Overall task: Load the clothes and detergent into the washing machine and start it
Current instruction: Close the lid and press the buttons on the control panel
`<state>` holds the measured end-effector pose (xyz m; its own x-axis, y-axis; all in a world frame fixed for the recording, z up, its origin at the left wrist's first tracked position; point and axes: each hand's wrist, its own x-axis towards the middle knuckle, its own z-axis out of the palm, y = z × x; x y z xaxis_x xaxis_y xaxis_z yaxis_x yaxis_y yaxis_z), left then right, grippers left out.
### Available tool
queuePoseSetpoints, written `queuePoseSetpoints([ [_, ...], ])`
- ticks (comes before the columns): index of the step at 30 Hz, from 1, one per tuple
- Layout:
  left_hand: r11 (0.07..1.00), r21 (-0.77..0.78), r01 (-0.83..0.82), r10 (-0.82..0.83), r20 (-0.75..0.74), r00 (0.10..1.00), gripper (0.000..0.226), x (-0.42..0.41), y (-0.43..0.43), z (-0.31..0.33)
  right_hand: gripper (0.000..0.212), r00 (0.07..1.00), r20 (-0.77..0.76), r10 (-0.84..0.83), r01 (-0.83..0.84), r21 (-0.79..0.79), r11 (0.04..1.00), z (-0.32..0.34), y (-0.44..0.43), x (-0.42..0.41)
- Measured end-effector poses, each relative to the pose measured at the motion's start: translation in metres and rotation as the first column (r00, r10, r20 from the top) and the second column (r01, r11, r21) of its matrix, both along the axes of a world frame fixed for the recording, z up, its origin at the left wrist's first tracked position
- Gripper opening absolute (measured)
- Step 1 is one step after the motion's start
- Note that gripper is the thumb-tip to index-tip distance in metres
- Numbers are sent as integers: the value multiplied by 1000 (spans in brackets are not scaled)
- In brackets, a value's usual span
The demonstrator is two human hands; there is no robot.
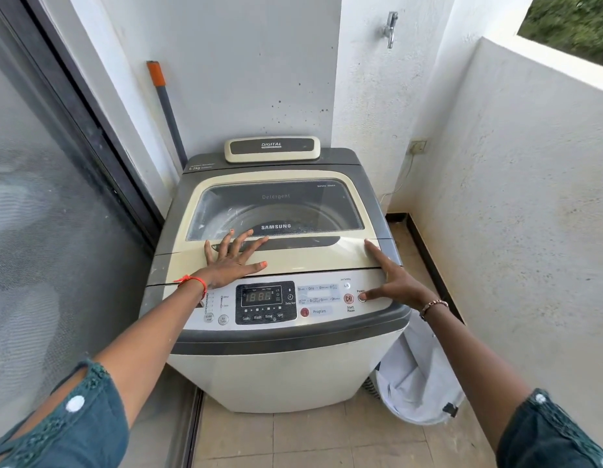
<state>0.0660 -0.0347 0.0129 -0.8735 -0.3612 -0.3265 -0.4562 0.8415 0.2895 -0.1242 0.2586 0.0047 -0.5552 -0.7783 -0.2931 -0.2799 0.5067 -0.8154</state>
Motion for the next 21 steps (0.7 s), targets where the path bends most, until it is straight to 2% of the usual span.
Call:
queuePoseSetpoints([
  [21,1000,25,-10,12,-78,997,72,1,-1,-6,116,998,-67,3,-1,42,999,-1,-5,3],
])
